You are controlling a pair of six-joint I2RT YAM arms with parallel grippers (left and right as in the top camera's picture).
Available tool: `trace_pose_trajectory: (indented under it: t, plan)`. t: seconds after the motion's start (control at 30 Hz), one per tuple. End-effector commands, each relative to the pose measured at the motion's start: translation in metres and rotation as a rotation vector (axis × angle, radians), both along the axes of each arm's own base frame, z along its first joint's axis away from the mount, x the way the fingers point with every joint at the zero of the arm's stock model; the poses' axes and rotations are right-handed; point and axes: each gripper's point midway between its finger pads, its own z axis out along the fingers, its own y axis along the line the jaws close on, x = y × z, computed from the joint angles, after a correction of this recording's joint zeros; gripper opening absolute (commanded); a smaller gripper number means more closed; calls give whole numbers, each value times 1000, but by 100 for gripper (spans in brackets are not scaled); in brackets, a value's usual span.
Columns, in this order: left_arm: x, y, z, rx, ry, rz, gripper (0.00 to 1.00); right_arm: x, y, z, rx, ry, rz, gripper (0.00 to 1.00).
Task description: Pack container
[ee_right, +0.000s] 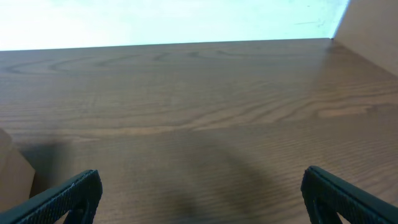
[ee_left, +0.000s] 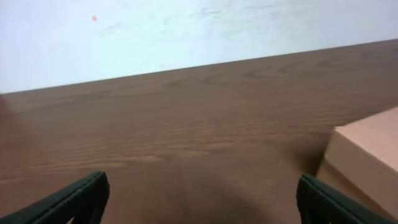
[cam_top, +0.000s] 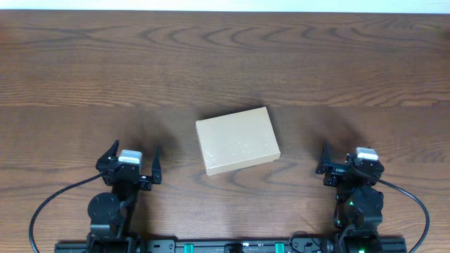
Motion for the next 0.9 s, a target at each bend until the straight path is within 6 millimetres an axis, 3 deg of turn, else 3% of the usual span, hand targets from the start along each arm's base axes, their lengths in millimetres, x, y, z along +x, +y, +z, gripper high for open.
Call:
trace_pose_trajectory:
  t: [0.0, 0.87]
  plan:
    - [1, 19, -19, -11, 42, 118, 95, -1, -4, 0, 14, -7, -22, 99]
    - [1, 25, -18, -6, 39, 149, 95, -1, -4, 0, 14, -7, -22, 99]
